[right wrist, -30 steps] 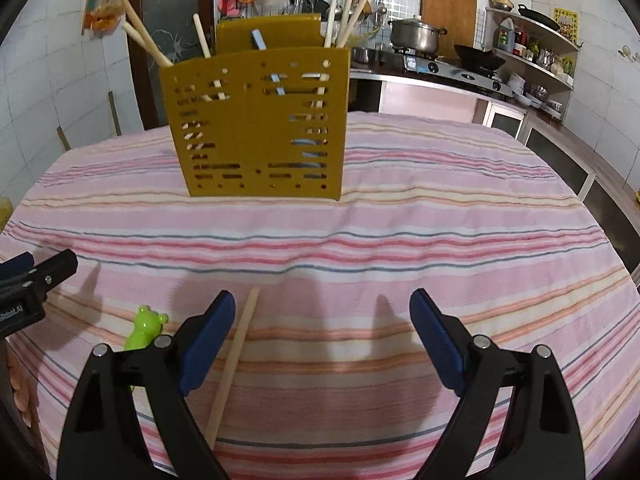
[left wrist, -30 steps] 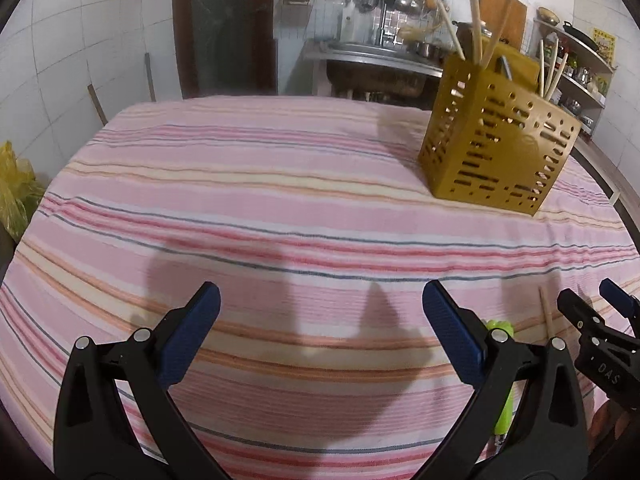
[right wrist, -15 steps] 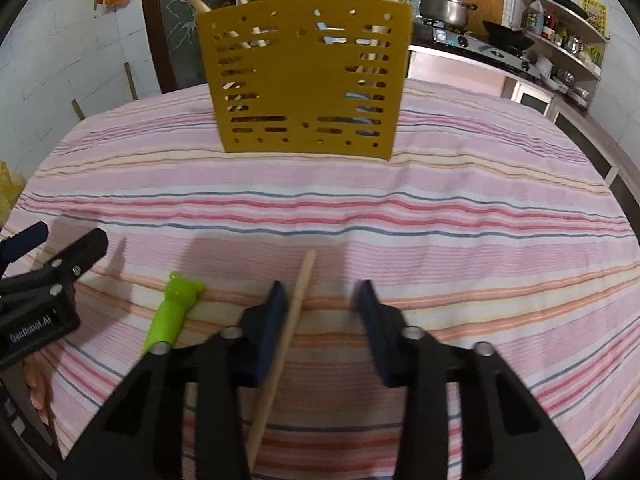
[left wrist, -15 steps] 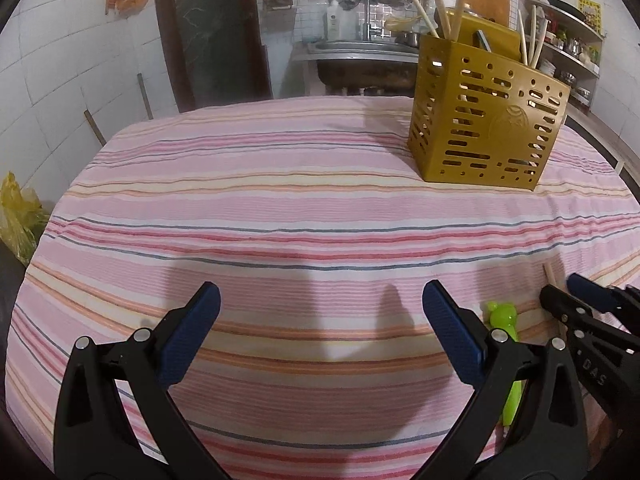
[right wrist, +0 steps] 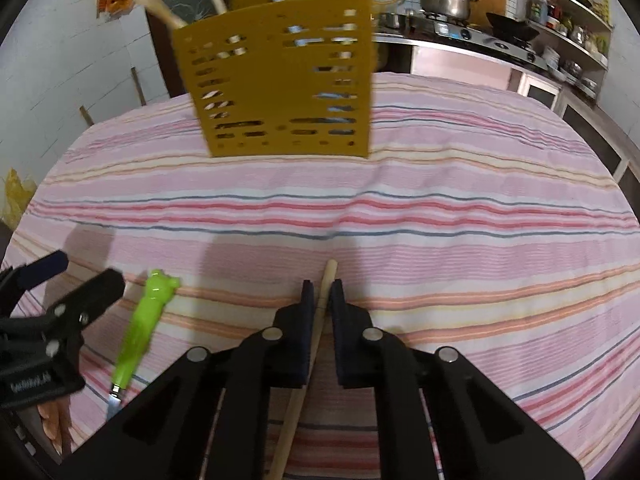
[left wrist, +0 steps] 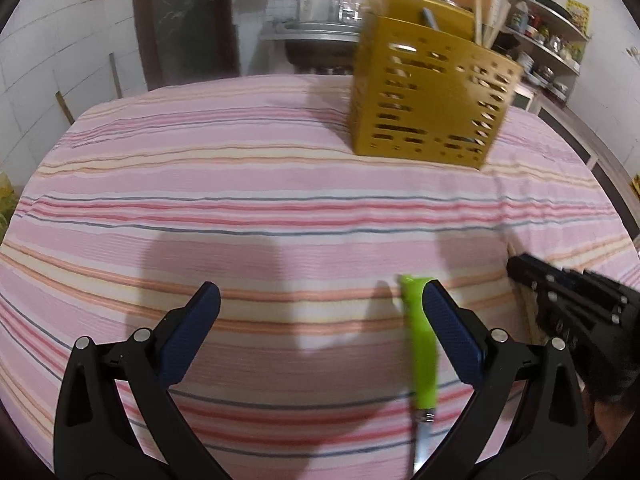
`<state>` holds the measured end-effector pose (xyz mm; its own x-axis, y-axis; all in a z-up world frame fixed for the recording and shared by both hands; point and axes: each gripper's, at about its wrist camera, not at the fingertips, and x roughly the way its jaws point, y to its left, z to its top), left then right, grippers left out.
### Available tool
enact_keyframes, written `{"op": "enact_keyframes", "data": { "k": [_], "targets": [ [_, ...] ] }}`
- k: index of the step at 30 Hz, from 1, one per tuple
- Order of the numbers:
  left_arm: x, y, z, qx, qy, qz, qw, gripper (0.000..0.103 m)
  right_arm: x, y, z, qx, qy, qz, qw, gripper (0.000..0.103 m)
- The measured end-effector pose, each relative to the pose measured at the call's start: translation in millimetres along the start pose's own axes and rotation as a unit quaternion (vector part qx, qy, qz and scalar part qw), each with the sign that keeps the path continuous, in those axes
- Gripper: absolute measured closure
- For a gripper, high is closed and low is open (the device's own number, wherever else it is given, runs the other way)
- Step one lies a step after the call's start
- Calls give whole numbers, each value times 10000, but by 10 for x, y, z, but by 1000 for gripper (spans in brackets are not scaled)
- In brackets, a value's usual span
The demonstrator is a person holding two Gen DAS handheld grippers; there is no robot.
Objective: Organize utensils
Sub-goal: 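Close the right gripper on a chopstick while the left gripper grasps the green-handled knife, then lift the chopstick and green-handled fork and carry them over the yellow holder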
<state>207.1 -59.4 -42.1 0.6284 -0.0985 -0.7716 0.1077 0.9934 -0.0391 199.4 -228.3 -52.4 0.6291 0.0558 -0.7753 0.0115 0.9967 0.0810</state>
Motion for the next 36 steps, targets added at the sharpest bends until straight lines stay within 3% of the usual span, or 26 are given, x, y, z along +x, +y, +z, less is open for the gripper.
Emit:
{"op": "enact_keyframes", "data": {
  "k": [6, 9, 15, 25, 36],
  "targets": [
    [40, -300, -93, 478, 330, -14, 9983, 10, 27, -301, 44, 268, 30, 174, 9995, 94],
    [103, -403, -115, 596, 530, 34, 9968, 23, 25, -283, 47, 223, 2, 150, 9996, 94],
    [157, -369, -17, 324, 666, 5, 9973, 45, 20, -278, 31, 214, -15, 108, 9997, 94],
    [144, -344, -43, 380, 506, 54, 9980, 86, -17, -158, -16, -58, -94, -87, 9999, 95],
    [65, -86, -2, -93, 232, -62, 9997, 86, -267, -13, -20, -173, -602, -102, 9980, 96]
  ]
}}
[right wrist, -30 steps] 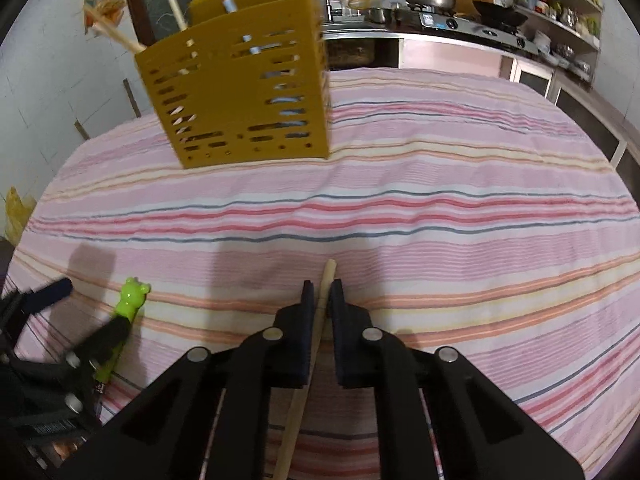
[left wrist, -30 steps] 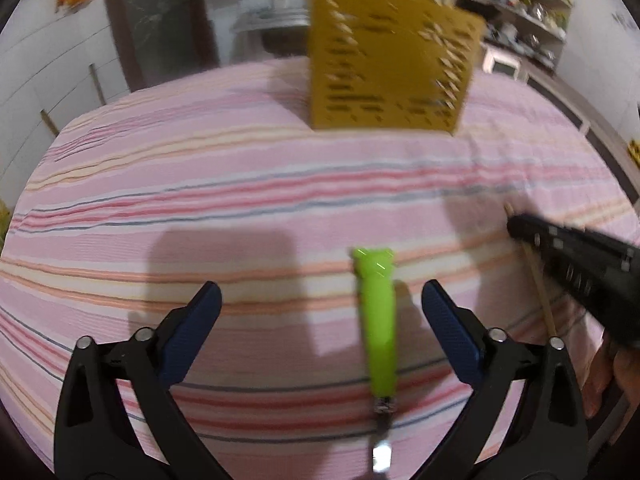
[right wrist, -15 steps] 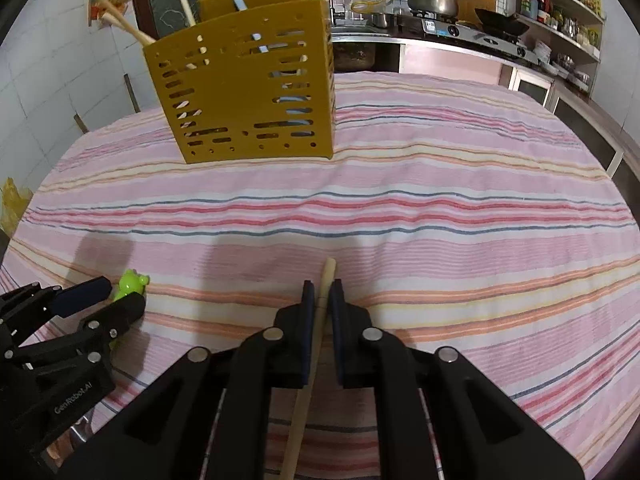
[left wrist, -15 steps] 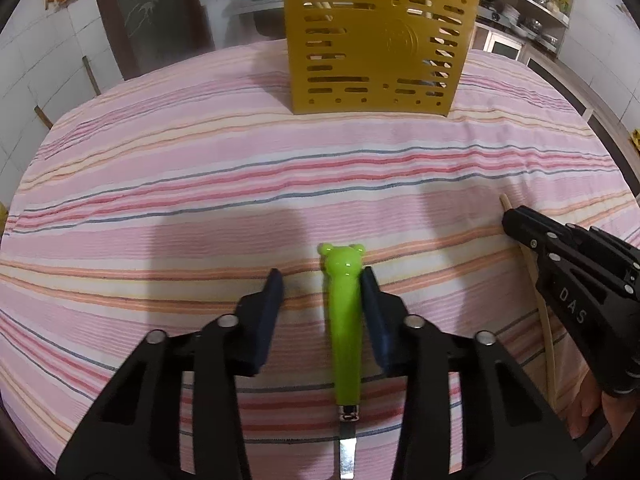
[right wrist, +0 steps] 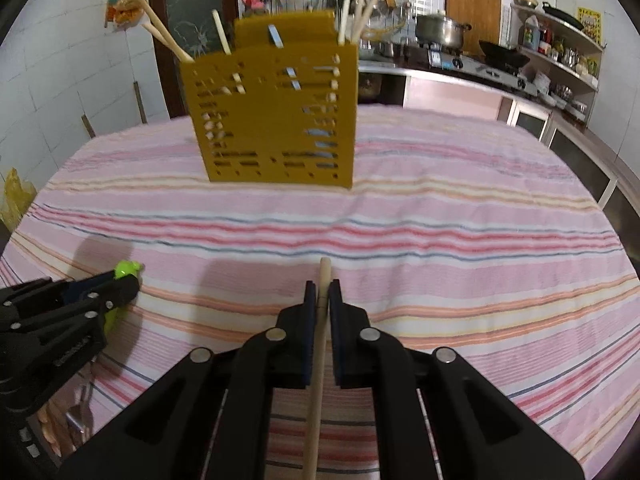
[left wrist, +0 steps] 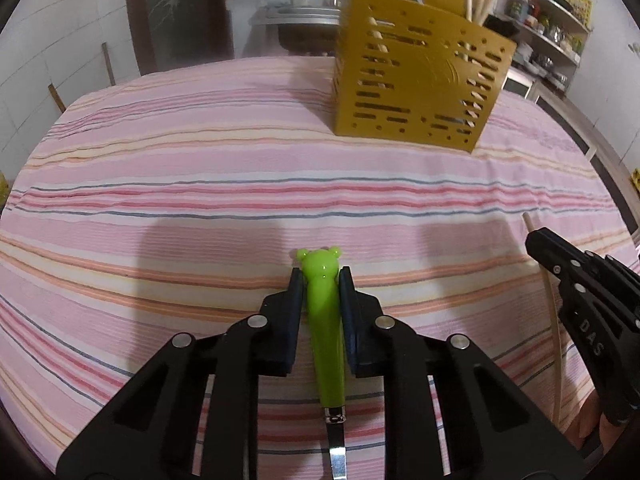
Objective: Organize utensils
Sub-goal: 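Lift the chopstick and green-handled fork and carry them over the yellow holder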
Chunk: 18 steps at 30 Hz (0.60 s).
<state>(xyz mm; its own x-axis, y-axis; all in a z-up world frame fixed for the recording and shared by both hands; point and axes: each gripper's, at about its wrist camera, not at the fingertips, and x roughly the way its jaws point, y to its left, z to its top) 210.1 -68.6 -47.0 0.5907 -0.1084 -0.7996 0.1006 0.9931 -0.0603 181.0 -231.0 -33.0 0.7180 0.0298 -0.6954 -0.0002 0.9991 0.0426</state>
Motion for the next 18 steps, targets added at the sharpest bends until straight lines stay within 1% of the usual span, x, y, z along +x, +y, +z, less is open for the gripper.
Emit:
{"op": "enact_keyframes", "data": {
  "k": [2, 5, 10, 15, 18],
  "targets": [
    [-58, 13, 14, -24, -156, 21, 9999, 86, -81, 30, 7, -13, -176, 28, 9998, 97],
    [-209, 21, 36, 13, -511, 48, 9987, 86, -171, 37, 37, 20, -398, 54, 9992, 97],
    [-481, 47, 64, -40, -1064, 30, 9943, 86, -398, -29, 89, 199, -964, 149, 9950, 97],
    [-680, 80, 89, -84, -1410, -2, 9900, 86, -649, -50, 117, 238, -1566, 122, 9873, 97],
    [-757, 83, 96, -73, -1550, 2, 9879, 86, -747, -37, 125, 226, -1824, 79, 9829, 97]
  ]
}}
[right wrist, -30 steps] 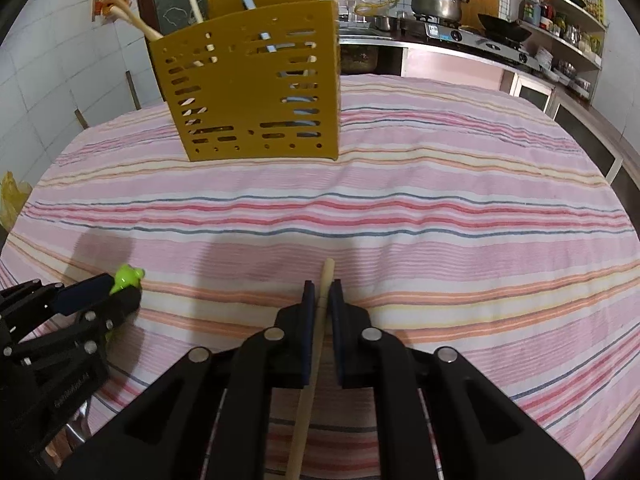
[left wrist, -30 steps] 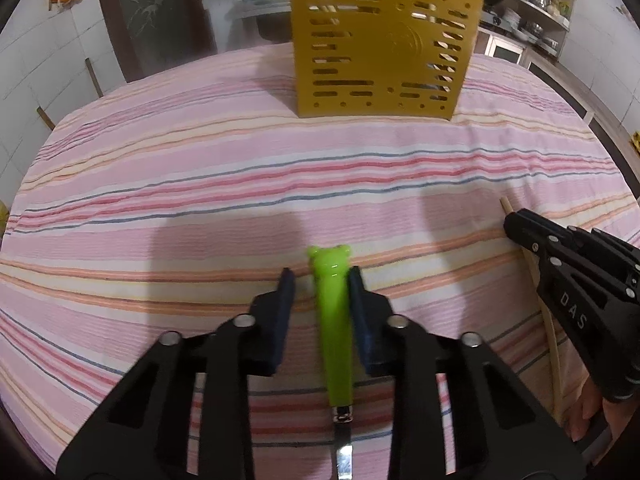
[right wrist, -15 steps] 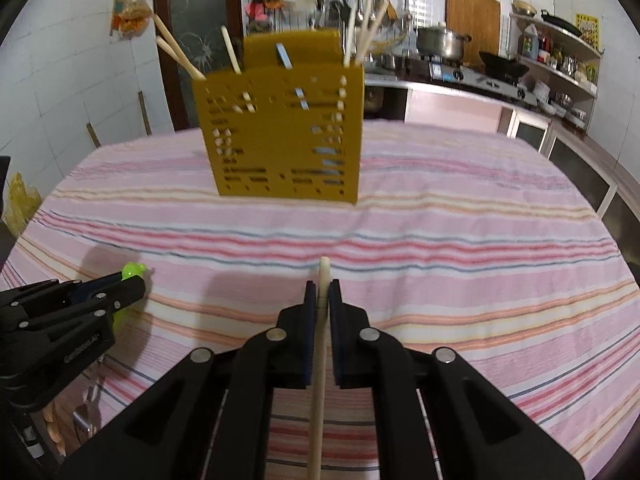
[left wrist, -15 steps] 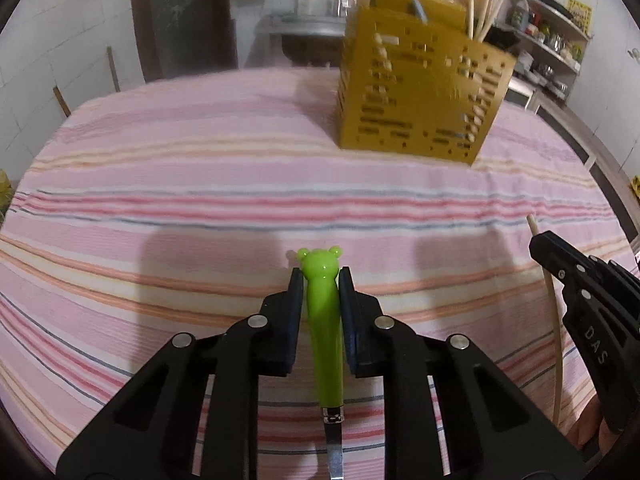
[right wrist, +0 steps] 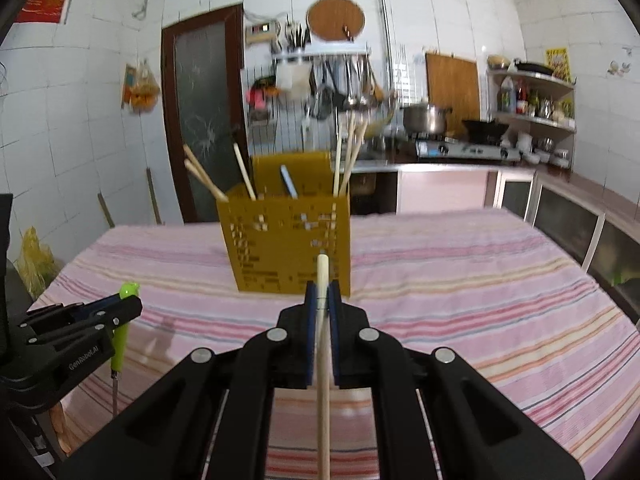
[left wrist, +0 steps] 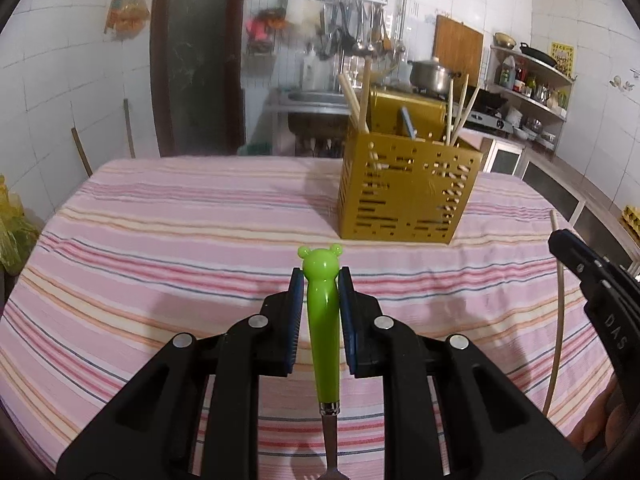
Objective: Organize utensils
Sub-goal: 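Lift the chopstick and green-handled fork and carry them over the yellow holder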
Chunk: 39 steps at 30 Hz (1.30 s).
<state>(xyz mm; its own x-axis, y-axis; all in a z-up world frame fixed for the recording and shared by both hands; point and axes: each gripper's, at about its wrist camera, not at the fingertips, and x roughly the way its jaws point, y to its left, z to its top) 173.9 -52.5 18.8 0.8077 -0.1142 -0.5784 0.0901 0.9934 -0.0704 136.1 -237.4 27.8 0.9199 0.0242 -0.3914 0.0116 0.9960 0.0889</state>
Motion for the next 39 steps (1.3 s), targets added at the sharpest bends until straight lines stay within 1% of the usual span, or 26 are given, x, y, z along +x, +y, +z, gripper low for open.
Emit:
{"op": "enact_keyframes", "data": {
  "k": [5, 9, 14, 22, 32, 37, 39],
  "targets": [
    [-133, 36, 44, -105, -197, -65, 9997, 86, -90, -12, 25, 62, -264, 34, 9996, 97],
    [-238, 50, 67, -95, -415, -103, 9990, 87, -166, -17, 46, 115, -476, 53, 9988, 97],
    [-311, 35, 89, -64, -562, -155, 9983, 87, -275, -15, 90, 139, -782, 96, 9968, 97],
    [-450, -10, 93, 6, -797, -233, 9966, 87, -352, -16, 171, 118, -1051, 97, 9943, 97],
    [-549, -4, 107, -20, -902, -302, 9955, 87, -398, -45, 211, 143, -1137, 65, 9934, 97],
    [-550, -48, 161, 42, -847, -332, 9958, 87, -337, 0, 269, 103, -1002, 4, 9949, 97],
    [-529, -53, 197, 84, -810, -335, 9961, 87, -306, -16, 298, 110, -903, 45, 9958, 97]
  ]
}}
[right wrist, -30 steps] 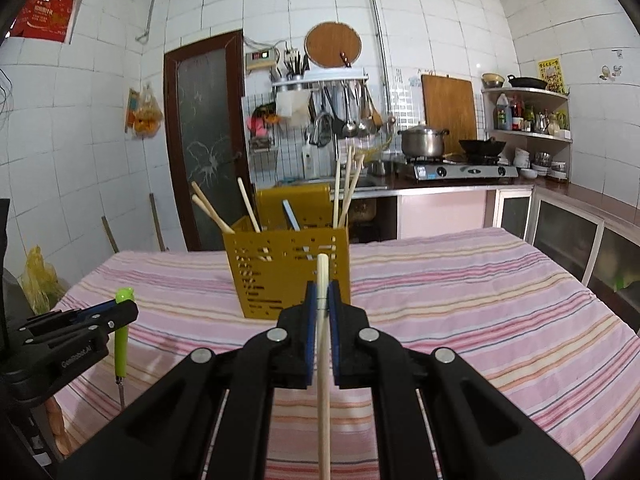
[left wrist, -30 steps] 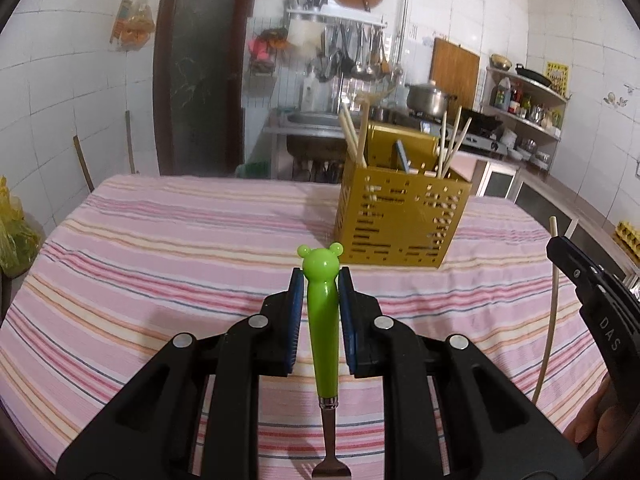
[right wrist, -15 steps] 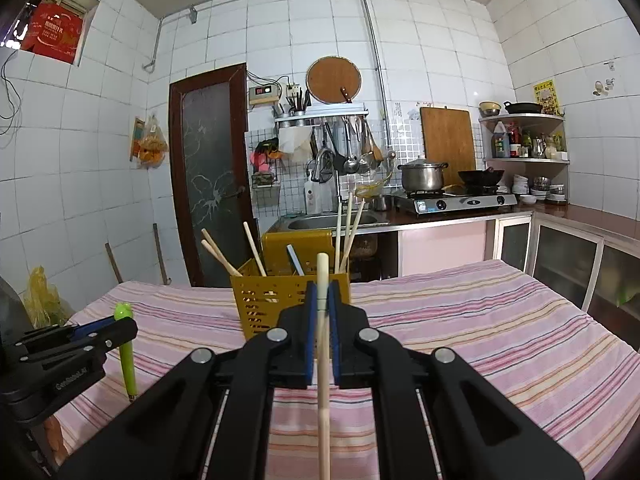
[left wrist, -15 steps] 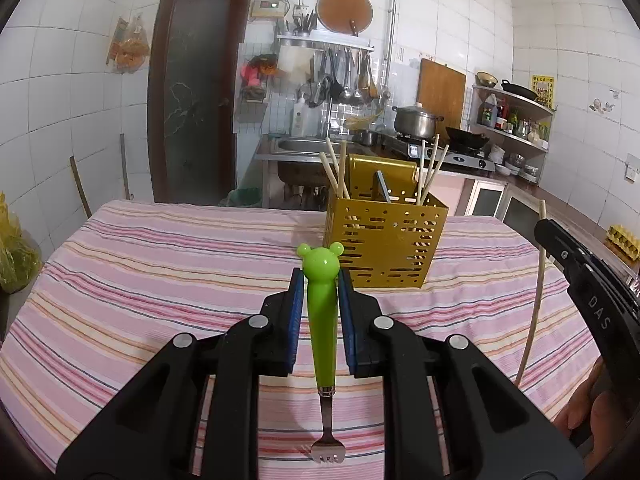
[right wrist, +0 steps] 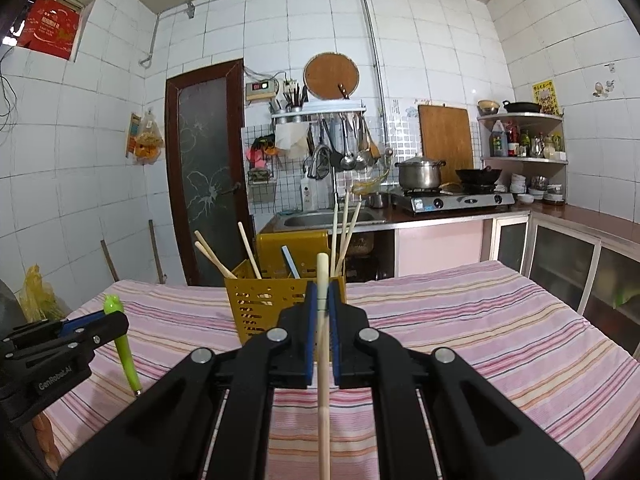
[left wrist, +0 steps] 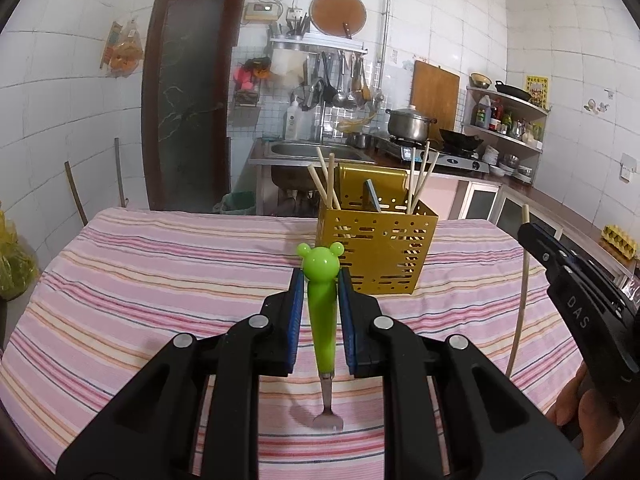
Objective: Organize utensils
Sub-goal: 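Lift the chopstick and green-handled fork and carry them over the yellow holder, then lower both held utensils into the yellow holder and open both grippers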
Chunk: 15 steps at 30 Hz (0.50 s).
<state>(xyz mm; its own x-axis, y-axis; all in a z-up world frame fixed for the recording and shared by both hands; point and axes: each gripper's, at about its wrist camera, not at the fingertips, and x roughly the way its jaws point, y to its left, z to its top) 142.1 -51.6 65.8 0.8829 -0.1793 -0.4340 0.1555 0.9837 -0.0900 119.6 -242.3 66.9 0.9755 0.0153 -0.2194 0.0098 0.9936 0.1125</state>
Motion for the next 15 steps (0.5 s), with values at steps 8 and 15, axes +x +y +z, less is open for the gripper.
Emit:
{"op": "enact_keyframes", "data": {
  "k": [8, 15],
  "targets": [
    [112, -28, 136, 144, 12, 88, 9999, 87, 219, -165, 199, 135, 205, 81, 9997, 97],
    [192, -68, 367, 134, -104, -17, 9999, 87, 458, -303, 316, 328, 242, 153, 9991, 97]
  ]
}}
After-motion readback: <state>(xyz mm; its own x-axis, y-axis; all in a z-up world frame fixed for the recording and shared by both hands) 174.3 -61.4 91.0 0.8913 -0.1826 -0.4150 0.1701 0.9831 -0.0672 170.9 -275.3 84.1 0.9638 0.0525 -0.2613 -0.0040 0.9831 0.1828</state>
